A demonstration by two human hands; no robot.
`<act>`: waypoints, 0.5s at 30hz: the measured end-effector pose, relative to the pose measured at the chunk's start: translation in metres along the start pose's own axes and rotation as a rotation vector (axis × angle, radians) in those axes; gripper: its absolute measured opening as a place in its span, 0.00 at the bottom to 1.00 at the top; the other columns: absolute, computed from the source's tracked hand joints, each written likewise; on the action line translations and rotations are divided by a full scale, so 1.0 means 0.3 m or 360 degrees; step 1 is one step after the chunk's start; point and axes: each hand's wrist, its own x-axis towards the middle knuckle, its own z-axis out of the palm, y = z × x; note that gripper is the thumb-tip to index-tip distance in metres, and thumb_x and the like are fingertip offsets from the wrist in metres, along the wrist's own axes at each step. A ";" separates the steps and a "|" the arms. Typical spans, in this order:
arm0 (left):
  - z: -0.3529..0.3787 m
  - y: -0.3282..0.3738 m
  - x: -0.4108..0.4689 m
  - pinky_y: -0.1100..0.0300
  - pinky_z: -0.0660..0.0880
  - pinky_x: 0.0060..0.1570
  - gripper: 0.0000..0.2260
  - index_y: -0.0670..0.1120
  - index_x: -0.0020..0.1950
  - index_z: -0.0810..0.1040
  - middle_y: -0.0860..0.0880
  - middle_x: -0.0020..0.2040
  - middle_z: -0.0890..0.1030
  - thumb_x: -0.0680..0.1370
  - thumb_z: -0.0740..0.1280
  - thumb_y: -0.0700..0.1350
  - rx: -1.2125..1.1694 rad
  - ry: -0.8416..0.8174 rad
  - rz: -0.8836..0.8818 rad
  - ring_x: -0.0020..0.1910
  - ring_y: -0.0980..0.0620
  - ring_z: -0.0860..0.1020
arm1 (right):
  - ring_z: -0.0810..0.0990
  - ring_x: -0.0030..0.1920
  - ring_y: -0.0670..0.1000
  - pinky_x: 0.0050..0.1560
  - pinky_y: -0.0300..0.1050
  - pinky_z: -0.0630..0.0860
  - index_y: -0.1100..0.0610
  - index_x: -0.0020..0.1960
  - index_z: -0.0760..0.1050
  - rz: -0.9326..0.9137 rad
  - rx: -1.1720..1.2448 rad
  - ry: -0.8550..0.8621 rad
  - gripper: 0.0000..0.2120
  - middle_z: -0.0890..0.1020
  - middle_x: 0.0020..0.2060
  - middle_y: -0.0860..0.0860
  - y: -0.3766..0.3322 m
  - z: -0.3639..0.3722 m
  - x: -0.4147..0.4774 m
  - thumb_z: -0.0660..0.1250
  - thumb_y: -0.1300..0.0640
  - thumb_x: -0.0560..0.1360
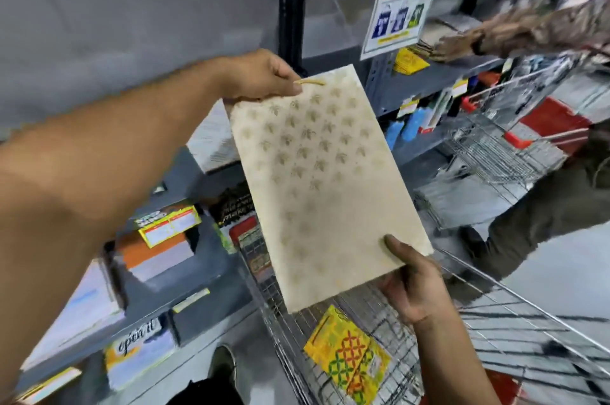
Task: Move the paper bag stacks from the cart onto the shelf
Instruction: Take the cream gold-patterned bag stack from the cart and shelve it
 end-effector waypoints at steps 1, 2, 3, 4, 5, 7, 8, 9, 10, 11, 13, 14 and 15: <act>-0.025 -0.005 -0.009 0.72 0.73 0.26 0.09 0.53 0.54 0.83 0.61 0.35 0.85 0.76 0.68 0.53 0.0007 0.0004 -0.0001 0.28 0.66 0.78 | 0.86 0.47 0.58 0.42 0.54 0.84 0.58 0.56 0.80 0.0010 -0.0004 -0.0051 0.17 0.86 0.49 0.59 0.004 0.017 0.002 0.67 0.64 0.67; -0.055 -0.016 -0.027 0.74 0.71 0.24 0.09 0.53 0.54 0.83 0.63 0.31 0.83 0.77 0.68 0.52 0.0000 0.0018 -0.0003 0.25 0.67 0.76 | 0.86 0.46 0.58 0.41 0.53 0.84 0.58 0.57 0.80 0.0032 -0.0054 -0.0104 0.17 0.85 0.50 0.60 0.009 0.044 0.008 0.67 0.63 0.68; -0.074 -0.029 -0.039 0.74 0.70 0.25 0.09 0.53 0.54 0.83 0.63 0.30 0.82 0.77 0.68 0.52 -0.0019 0.0023 -0.0011 0.24 0.67 0.75 | 0.86 0.44 0.58 0.41 0.52 0.83 0.56 0.55 0.82 0.0045 -0.0115 -0.0142 0.16 0.84 0.49 0.60 0.016 0.068 0.012 0.67 0.62 0.68; -0.102 -0.052 -0.056 0.73 0.71 0.27 0.10 0.52 0.54 0.84 0.62 0.31 0.83 0.76 0.68 0.52 -0.0037 0.0044 -0.0037 0.25 0.66 0.75 | 0.86 0.42 0.57 0.41 0.50 0.82 0.55 0.53 0.83 0.0055 -0.0171 -0.0186 0.14 0.84 0.48 0.60 0.023 0.097 0.024 0.67 0.61 0.69; -0.119 -0.070 -0.062 0.71 0.72 0.28 0.10 0.52 0.54 0.84 0.61 0.32 0.83 0.76 0.69 0.53 -0.0039 0.0057 -0.0061 0.26 0.65 0.76 | 0.86 0.42 0.56 0.42 0.49 0.82 0.54 0.52 0.84 0.0052 -0.0179 -0.0214 0.13 0.85 0.47 0.59 0.030 0.111 0.032 0.66 0.61 0.70; -0.170 -0.132 -0.099 0.71 0.70 0.25 0.12 0.50 0.52 0.84 0.61 0.27 0.80 0.74 0.70 0.55 -0.0020 0.0141 -0.0154 0.23 0.64 0.73 | 0.86 0.39 0.53 0.38 0.46 0.82 0.52 0.50 0.85 0.0074 -0.0214 -0.0277 0.13 0.86 0.44 0.55 0.055 0.167 0.062 0.64 0.61 0.71; -0.193 -0.158 -0.118 0.70 0.68 0.24 0.14 0.48 0.47 0.85 0.60 0.24 0.77 0.73 0.70 0.58 -0.0007 0.0171 -0.0218 0.21 0.62 0.71 | 0.85 0.37 0.52 0.35 0.45 0.81 0.52 0.50 0.85 0.0073 -0.0242 -0.0298 0.13 0.86 0.43 0.55 0.070 0.195 0.075 0.64 0.61 0.72; -0.228 -0.194 -0.146 0.68 0.67 0.24 0.18 0.46 0.40 0.83 0.58 0.22 0.75 0.71 0.70 0.61 0.0033 0.0226 -0.0304 0.22 0.59 0.70 | 0.85 0.37 0.53 0.34 0.45 0.81 0.52 0.50 0.85 0.0073 -0.0273 -0.0322 0.13 0.86 0.43 0.56 0.092 0.227 0.099 0.65 0.62 0.72; -0.261 -0.227 -0.175 0.65 0.67 0.26 0.22 0.47 0.34 0.79 0.57 0.23 0.75 0.69 0.69 0.66 0.0106 0.0281 -0.0404 0.23 0.56 0.71 | 0.85 0.38 0.55 0.34 0.47 0.82 0.54 0.52 0.83 0.0077 -0.0273 -0.0355 0.13 0.86 0.45 0.57 0.115 0.258 0.116 0.64 0.63 0.72; -0.293 -0.262 -0.206 0.63 0.69 0.28 0.25 0.48 0.33 0.77 0.54 0.26 0.77 0.66 0.67 0.71 0.0165 0.0343 -0.0526 0.26 0.53 0.73 | 0.86 0.42 0.57 0.36 0.49 0.83 0.55 0.55 0.82 0.0095 -0.0265 -0.0379 0.14 0.86 0.47 0.58 0.139 0.285 0.133 0.64 0.64 0.72; -0.369 -0.356 -0.296 0.61 0.73 0.31 0.28 0.49 0.37 0.79 0.51 0.29 0.80 0.63 0.65 0.75 0.0025 0.0404 -0.0786 0.27 0.51 0.77 | 0.86 0.48 0.57 0.42 0.52 0.84 0.56 0.59 0.79 0.0154 -0.0259 -0.0414 0.17 0.86 0.53 0.57 0.201 0.364 0.176 0.65 0.64 0.71; -0.410 -0.419 -0.350 0.60 0.74 0.33 0.28 0.49 0.39 0.80 0.50 0.29 0.81 0.64 0.65 0.74 -0.0162 0.0392 -0.0889 0.26 0.51 0.77 | 0.86 0.49 0.56 0.43 0.51 0.84 0.56 0.60 0.78 0.0187 -0.0283 -0.0424 0.19 0.86 0.53 0.56 0.240 0.411 0.200 0.65 0.64 0.70; -0.442 -0.478 -0.401 0.58 0.74 0.34 0.26 0.49 0.41 0.81 0.50 0.28 0.80 0.67 0.65 0.72 -0.0364 0.0351 -0.0940 0.25 0.51 0.77 | 0.86 0.47 0.54 0.41 0.48 0.84 0.55 0.60 0.78 0.0201 -0.0305 -0.0431 0.19 0.87 0.51 0.55 0.273 0.453 0.220 0.66 0.63 0.69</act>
